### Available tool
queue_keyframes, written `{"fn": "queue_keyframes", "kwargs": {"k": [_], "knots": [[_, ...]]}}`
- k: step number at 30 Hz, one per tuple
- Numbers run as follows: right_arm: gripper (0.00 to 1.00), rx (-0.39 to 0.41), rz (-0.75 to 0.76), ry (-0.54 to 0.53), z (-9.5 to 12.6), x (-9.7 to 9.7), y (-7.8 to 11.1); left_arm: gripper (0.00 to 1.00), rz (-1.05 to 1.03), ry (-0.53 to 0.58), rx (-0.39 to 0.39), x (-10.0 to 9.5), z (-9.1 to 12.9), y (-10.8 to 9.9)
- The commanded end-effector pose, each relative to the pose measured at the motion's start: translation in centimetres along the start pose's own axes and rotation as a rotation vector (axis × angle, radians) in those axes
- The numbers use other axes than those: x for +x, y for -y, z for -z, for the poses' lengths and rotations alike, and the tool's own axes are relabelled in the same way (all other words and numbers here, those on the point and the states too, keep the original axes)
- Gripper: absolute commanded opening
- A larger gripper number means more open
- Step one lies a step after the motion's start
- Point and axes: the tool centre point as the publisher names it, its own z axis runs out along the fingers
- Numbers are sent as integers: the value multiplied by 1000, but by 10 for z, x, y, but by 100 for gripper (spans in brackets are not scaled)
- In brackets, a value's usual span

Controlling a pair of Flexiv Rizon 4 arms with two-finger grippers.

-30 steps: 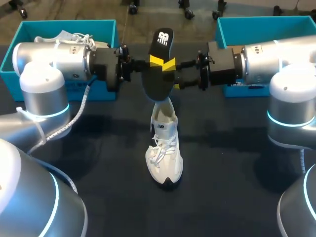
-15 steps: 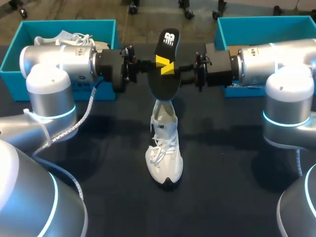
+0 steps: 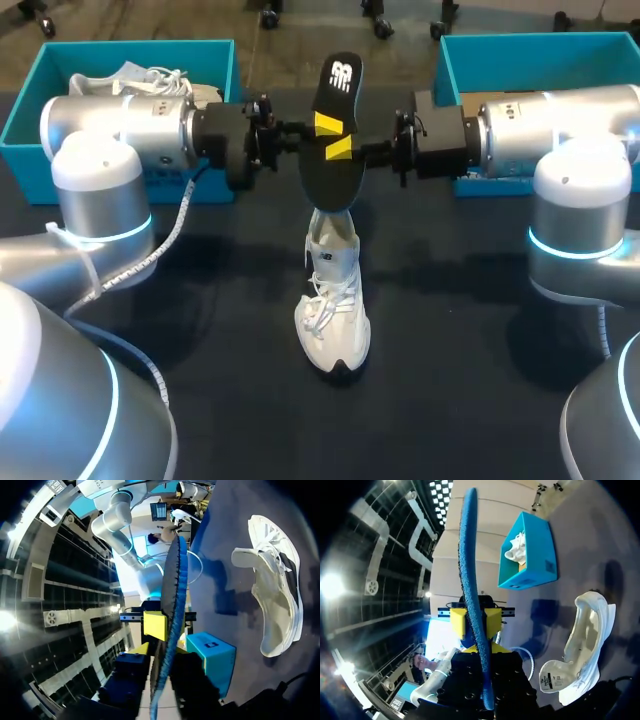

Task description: Take the shoe out of the shoebox, open the shoe tongue, remove and reinsert the insole, then place the shoe into the shoebox

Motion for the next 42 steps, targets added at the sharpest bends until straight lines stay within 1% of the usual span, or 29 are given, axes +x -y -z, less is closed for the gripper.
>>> {"fn": "queue_keyframes", "kwargs": {"k": [1, 8, 11, 13, 14, 15, 16, 20, 21, 23, 24, 25, 28, 29, 31, 34, 38, 40, 42], "knots": [[0, -12, 8, 8, -2, -3, 1, 100, 8, -15, -5, -2, 6, 1], [0, -63, 12, 44, 6, -13, 5, 100, 74, -18, -24, -1, 23, -1], [0, -85, 44, 65, 9, -15, 5, 100, 125, -34, -42, 0, 34, 0], [0, -91, 88, 92, 11, -13, 3, 100, 171, -48, -59, 2, 41, 0], [0, -91, 88, 92, 11, -13, 3, 100, 171, -48, -59, 2, 41, 0], [0, -98, 129, 113, 12, -11, 2, 100, 204, -53, -68, 3, 47, 1], [0, -101, 151, 122, 13, -9, 1, 100, 222, -73, -64, 4, 50, 2], [0, -113, 242, 171, 14, -5, -2, 100, 321, -76, -102, 8, 58, 3], [0, -120, 271, 179, 14, -4, -3, 100, 338, -87, -103, 8, 61, 3], [0, -124, 312, 191, 15, -2, -4, 100, 383, -87, -132, 10, 64, 3], [0, -131, 328, 192, 15, -1, -5, 100, 396, -103, -130, 11, 66, 3], [0, -130, 340, 196, 15, -1, -5, 100, 427, -96, -143, 11, 68, 4], [0, -128, 394, 205, 15, 0, -7, 100, 510, -117, -150, 17, 73, 5], [0, -125, 411, 210, 14, 1, -8, 100, 531, -126, -146, 20, 75, 6], [0, -125, 457, 216, 14, 2, -9, 100, 580, -138, -168, 28, 78, 7], [0, -113, 531, 225, 12, 3, -10, 100, 622, -165, -176, 38, 83, 10], [0, -86, 624, 227, 8, 5, -12, 100, 683, -184, -181, 50, 88, 10], [0, -54, 686, 229, 5, 8, -13, 100, 679, -207, -189, 54, 90, 10], [0, -31, 737, 228, 3, 11, -13, 100, 691, -230, -205, 63, 93, 10]]}}
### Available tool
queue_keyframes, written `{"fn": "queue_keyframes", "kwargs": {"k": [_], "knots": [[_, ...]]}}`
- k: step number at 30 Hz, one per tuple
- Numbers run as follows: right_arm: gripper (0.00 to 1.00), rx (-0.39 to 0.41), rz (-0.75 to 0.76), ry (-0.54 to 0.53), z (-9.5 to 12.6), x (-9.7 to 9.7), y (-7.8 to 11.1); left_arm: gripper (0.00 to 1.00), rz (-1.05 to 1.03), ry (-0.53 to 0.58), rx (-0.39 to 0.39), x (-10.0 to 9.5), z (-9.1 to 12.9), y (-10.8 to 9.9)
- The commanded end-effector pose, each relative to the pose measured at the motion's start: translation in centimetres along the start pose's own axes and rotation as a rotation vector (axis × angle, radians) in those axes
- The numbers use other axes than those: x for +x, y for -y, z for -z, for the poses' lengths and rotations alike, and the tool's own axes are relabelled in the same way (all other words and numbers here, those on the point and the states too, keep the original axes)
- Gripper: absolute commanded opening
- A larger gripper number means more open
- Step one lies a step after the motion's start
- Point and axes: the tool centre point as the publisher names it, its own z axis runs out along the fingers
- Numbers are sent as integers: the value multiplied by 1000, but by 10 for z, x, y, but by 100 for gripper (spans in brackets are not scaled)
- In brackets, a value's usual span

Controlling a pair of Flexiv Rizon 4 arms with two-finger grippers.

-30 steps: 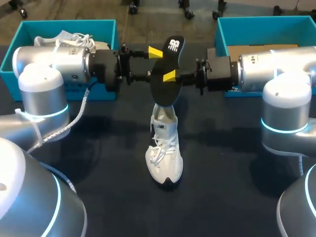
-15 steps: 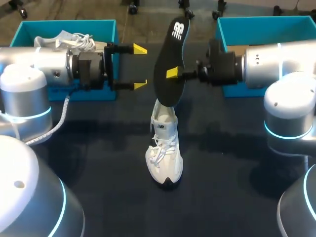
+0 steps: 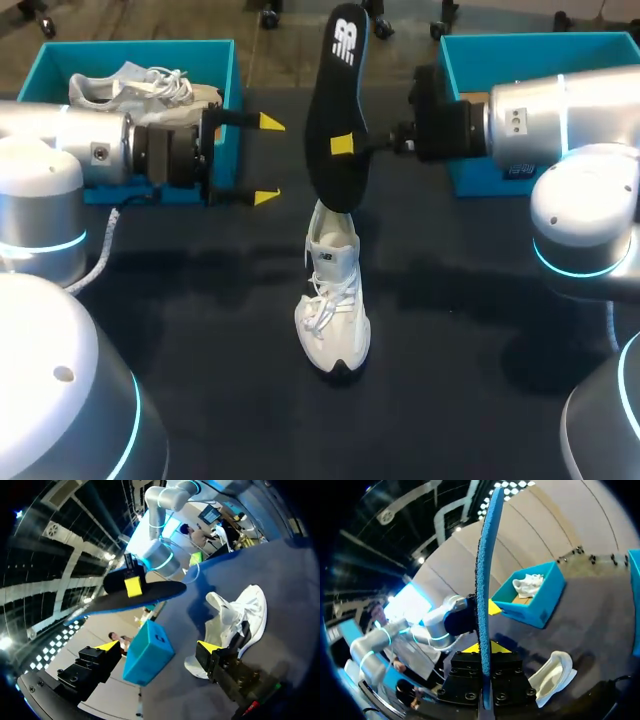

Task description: Take the shoe out of the shoebox, open the shoe tongue, remove and reinsert the insole, then place the shoe into the shoebox

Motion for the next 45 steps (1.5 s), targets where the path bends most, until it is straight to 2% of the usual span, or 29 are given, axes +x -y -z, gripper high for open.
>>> {"fn": "queue_keyframes", "kwargs": {"k": [1, 7, 15, 45], "knots": [[0, 37, 93, -26, -6, 2, -9, 100, 19, -37, -22, 9, 1, -8], [0, 86, 213, -53, -9, 5, -10, 100, 34, -89, -72, 26, 5, -21], [0, 137, 301, -113, -17, 1, -8, 100, 54, -144, -147, 48, 7, -38], [0, 137, 301, -113, -17, 1, -8, 100, 54, -144, -147, 48, 7, -38]]}}
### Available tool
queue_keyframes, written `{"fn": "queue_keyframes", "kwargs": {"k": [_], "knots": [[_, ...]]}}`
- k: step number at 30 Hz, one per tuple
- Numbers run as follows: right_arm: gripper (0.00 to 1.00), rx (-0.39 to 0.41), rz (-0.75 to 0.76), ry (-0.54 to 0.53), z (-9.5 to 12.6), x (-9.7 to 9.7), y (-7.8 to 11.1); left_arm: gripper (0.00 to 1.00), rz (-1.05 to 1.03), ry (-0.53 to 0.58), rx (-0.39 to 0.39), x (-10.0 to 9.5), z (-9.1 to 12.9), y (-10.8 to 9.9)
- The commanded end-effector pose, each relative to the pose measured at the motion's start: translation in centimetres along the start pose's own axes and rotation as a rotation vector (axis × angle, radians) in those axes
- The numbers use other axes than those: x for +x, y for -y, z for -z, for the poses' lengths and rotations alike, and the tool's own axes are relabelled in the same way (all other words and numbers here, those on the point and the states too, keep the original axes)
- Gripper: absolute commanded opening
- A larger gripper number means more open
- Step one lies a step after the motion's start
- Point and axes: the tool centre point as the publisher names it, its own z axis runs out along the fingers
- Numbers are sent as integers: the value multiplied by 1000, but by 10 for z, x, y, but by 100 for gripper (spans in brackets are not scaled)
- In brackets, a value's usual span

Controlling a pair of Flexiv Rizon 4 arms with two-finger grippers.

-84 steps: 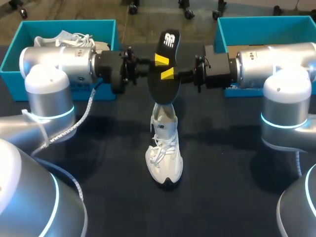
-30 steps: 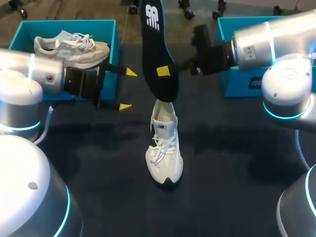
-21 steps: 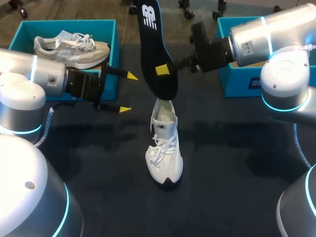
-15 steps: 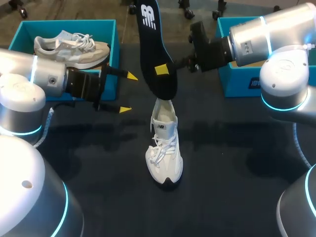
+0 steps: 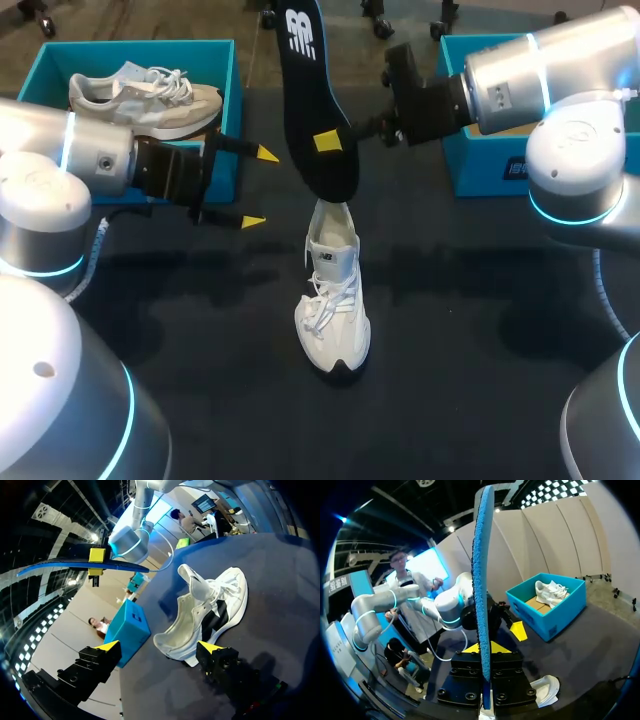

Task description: Take the shoe out of the shoebox, open the shoe tongue, remove and reinsert the insole, then place the shoe into the shoebox

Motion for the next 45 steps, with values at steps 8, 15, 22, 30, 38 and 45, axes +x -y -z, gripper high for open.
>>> {"fn": "queue_keyframes", "kwargs": {"k": [8, 15, 22, 30, 38, 45], "knots": [[0, -31, 84, 4, -7, -13, 17, 100, 178, -83, -2, 5, -2, -12], [0, -75, 123, -29, -7, -34, 34, 100, 266, -153, -46, 19, -2, -14], [0, -101, 121, -72, -8, -47, 44, 100, 390, -225, -92, 38, -3, -18], [0, -101, 121, -72, -8, -47, 44, 100, 456, -282, -141, 46, -9, -22], [0, -96, 118, -72, -13, -55, 46, 100, 500, -314, -128, 61, -26, -29], [0, -137, 126, -69, -21, -66, 57, 100, 513, -323, -126, 67, -38, -40]]}}
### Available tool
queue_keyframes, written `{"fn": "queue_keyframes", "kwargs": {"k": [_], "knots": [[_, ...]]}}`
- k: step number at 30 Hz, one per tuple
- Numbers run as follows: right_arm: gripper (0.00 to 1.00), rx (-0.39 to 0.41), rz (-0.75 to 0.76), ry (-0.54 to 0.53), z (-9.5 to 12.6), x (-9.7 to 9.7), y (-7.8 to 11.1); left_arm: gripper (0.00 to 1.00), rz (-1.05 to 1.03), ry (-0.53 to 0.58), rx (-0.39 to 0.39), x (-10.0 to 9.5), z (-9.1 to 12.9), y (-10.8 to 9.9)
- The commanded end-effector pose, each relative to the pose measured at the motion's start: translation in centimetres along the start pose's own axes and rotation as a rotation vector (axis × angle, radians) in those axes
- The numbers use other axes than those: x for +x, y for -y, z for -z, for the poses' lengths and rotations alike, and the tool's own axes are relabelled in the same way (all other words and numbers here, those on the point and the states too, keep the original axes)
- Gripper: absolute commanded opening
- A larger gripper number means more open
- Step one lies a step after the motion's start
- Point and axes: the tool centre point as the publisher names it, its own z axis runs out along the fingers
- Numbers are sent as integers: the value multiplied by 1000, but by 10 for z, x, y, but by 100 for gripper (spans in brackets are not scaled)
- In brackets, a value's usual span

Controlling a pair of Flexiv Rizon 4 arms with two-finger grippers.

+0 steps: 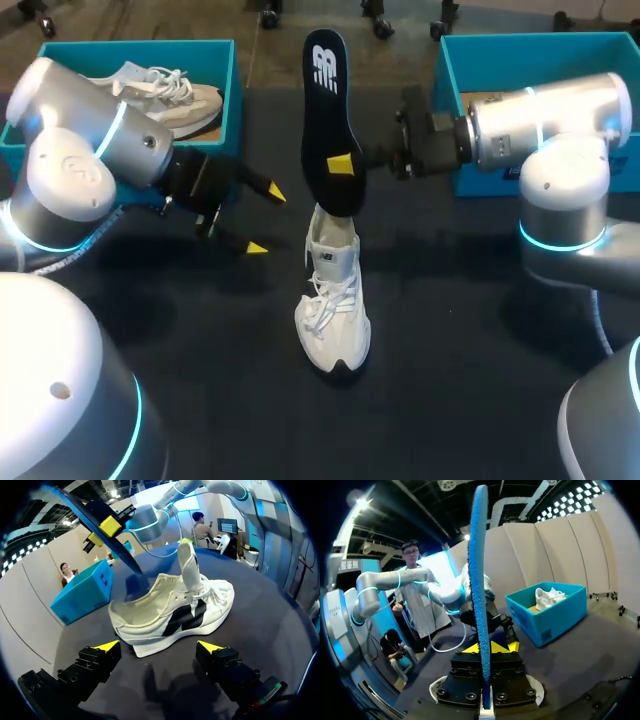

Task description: Take the shoe out of the shoebox, open the shoe tongue, remove and reinsert the insole, then place the shoe into the shoebox

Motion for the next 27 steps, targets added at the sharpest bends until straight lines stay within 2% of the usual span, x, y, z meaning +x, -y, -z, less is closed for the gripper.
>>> {"fn": "queue_keyframes", "kwargs": {"k": [1, 9, 27], "knots": [[0, -26, -4, -9, -9, -8, 10, 100, 8, -13, 0, -7, -13, -8], [0, -42, -22, -40, -14, -18, 21, 100, 46, -20, 3, -10, -19, -15], [0, -45, -72, -91, -8, -36, 35, 100, 126, -39, -16, -5, -29, -13]]}}
